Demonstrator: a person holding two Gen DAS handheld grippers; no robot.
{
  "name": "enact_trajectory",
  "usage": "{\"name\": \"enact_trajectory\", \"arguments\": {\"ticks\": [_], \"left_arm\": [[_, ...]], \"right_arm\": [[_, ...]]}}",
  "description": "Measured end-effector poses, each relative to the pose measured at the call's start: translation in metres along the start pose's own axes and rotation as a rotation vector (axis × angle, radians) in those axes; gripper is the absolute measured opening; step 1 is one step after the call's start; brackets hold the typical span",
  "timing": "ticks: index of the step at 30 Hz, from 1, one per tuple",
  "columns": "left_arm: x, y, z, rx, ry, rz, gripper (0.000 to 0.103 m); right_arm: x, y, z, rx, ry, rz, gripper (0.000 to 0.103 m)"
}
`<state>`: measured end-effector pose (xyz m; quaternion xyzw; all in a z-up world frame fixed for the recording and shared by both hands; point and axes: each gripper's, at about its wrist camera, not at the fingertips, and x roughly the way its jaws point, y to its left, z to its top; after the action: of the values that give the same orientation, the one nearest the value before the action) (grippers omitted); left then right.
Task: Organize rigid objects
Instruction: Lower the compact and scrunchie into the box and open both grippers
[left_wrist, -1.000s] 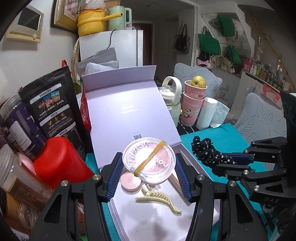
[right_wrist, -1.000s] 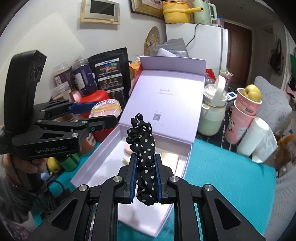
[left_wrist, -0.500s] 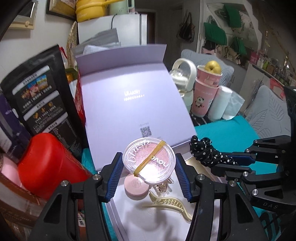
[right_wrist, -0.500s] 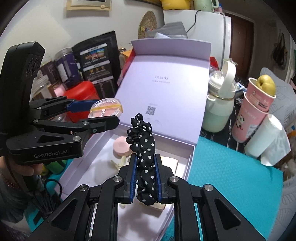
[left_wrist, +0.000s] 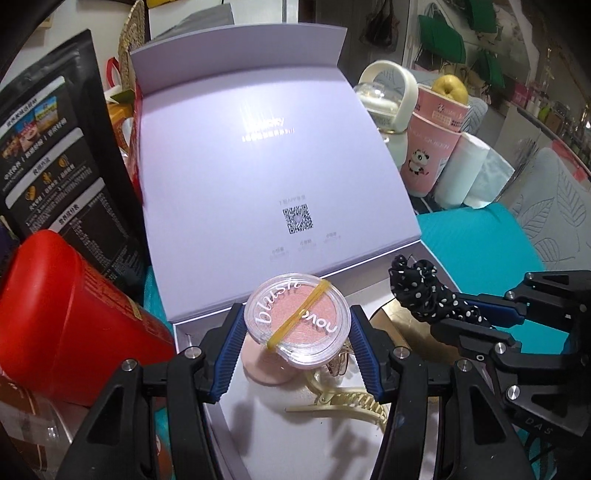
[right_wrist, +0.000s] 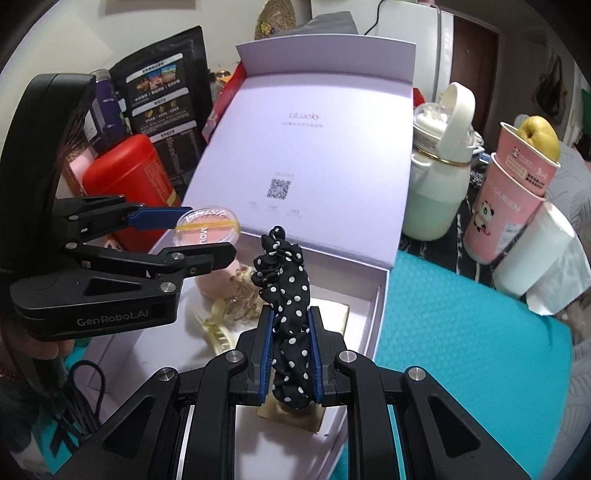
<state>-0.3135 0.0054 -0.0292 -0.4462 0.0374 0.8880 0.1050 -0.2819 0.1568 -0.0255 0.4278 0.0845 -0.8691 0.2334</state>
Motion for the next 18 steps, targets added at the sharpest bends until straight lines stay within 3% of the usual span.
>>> {"name": "enact_trajectory", "arguments": {"ticks": [8,14,18], "left_arm": [[0.019,-0.002,-0.001,-0.028,0.082,-0.027,0.055],[0.028,-0.003,-0.002,-0.022,0.113,-0.001,0.055],[0.027,-0.005,-0.002,-0.022,0.113,-0.023,0.055]], "right_arm": [[0.014,-0.005,-0.007,0.015,0.042,-0.019,0.017],[0.020,-0.011,-0.012,0.025,0.057,-0.040,0.018],[0.020,-0.012,-0.013,0.023,0.053,-0.043,0.019]]}}
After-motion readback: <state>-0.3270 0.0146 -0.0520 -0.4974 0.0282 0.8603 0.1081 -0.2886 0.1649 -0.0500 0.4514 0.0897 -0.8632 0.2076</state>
